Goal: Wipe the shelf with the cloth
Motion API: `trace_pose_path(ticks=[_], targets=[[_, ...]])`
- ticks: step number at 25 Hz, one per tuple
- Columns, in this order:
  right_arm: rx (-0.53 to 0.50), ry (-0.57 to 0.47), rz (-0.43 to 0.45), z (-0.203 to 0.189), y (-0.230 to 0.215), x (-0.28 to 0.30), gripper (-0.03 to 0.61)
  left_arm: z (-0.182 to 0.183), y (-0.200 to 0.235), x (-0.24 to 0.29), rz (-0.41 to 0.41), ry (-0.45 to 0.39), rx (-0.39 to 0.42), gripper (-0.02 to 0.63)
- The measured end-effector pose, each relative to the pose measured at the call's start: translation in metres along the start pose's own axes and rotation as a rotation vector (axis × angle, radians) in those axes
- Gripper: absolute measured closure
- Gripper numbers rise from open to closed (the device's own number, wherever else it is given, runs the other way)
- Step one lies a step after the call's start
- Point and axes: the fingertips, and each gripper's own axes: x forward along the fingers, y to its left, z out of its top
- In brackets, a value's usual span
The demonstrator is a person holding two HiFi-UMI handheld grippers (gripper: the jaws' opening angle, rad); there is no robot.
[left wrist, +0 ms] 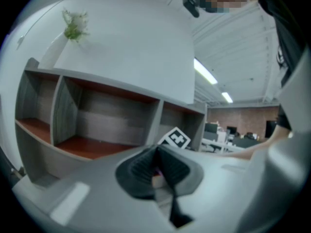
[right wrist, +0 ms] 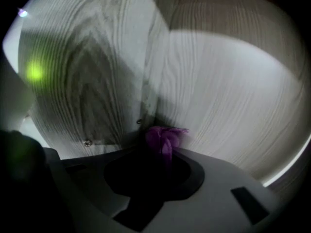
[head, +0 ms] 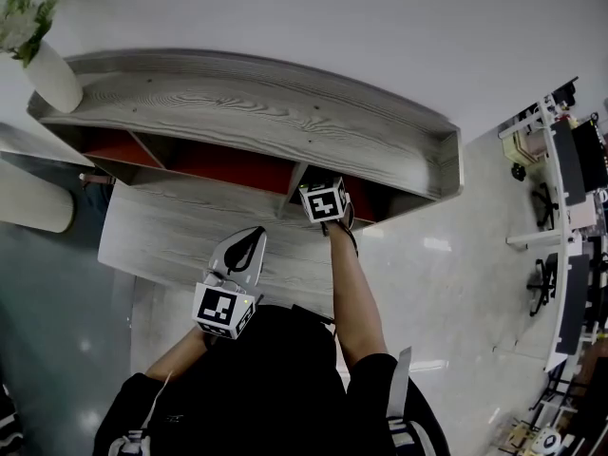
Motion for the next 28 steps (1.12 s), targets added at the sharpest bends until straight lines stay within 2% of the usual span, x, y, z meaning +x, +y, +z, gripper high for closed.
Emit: trace_pose_path(ticks=[9, 18, 28], targets=[[-0.056, 0.002, 0.078, -0.002, 0.018, -0.005, 0.502, 0.001, 0.001, -0.011, 0.015, -0.012, -0.007, 0.609], [-0.079, -0.005, 0.102, -0.01, 0.036, -0.017, 0.502, -0.001, -0.004, -0.017, -0.007, -0.013, -0.016, 0.609], [-0.052, 0.015, 0.11, -0.027, 0.06, -0.041, 0.502, -0.004, -0.009, -0.022, -0.043, -0.016, -0.025, 0.609]])
